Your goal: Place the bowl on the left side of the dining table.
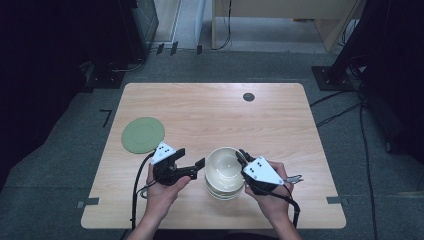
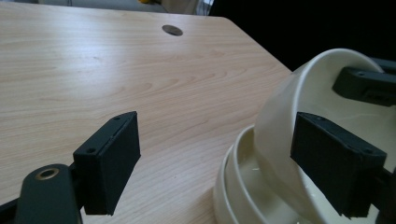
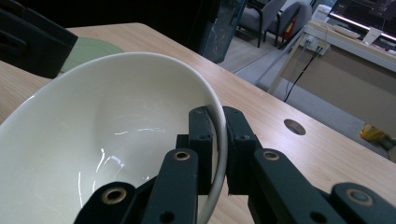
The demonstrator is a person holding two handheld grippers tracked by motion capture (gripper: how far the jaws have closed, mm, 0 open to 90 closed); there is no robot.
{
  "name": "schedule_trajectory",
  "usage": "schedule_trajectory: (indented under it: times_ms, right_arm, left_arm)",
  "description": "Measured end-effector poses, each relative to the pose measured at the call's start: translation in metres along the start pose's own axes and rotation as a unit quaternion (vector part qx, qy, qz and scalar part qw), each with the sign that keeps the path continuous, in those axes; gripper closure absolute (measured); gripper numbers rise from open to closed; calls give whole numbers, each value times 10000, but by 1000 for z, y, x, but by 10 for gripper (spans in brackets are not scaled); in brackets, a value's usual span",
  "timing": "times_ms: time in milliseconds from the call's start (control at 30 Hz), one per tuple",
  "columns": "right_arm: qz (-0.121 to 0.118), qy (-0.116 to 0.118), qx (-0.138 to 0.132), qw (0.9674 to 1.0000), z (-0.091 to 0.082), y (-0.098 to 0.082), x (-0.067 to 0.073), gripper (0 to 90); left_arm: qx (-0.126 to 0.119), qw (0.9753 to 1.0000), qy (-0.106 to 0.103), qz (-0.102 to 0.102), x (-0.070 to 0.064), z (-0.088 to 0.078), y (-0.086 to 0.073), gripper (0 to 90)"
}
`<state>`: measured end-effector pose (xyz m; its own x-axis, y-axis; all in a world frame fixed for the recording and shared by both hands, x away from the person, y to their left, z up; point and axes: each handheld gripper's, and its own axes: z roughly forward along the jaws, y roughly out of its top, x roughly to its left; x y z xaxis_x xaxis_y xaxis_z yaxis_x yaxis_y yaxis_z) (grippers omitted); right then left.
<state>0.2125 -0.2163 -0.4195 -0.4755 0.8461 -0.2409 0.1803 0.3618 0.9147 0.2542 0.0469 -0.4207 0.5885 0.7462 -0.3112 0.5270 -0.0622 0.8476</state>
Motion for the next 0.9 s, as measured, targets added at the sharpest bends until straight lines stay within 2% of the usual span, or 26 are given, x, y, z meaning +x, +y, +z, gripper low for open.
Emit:
schedule_trajectory:
  times_ms: [167,233,267,300,400,667,733,800,900]
  right_arm:
    - [22,35,-69,10000,-1,2,2,845]
    - [4,50,-99,9999,-2,4,5,845]
    - [6,42,-108,9999,-3,5,6,845]
    - [3,54,-139,9999,-3,6,7,845]
    - [8,77,-193,9998,-4,9,11,845]
    - [-89,131,-334,9993,-5,13,25,845]
    - [-130,140,-367,9991,-5,14,29,845]
    - [-225,54,-405,9989,-6,15,32,844]
    - [-339,-44,-488,9982,-8,16,38,842]
  left_arm:
    - [138,9997,-98,155,-8,4,-2,172]
    - [145,9996,-94,214,-10,4,-3,271]
    - [179,9993,-98,323,-12,6,-5,310]
    - [179,9993,-98,323,-12,6,-5,355]
    - [291,9986,-249,376,-15,8,-7,448]
    - [379,9972,-344,543,-17,11,-10,685]
    - [388,9971,-263,593,-17,11,-11,739]
    - [358,9973,-223,599,-17,11,-10,765]
    - [184,9977,-72,653,-18,7,-10,821]
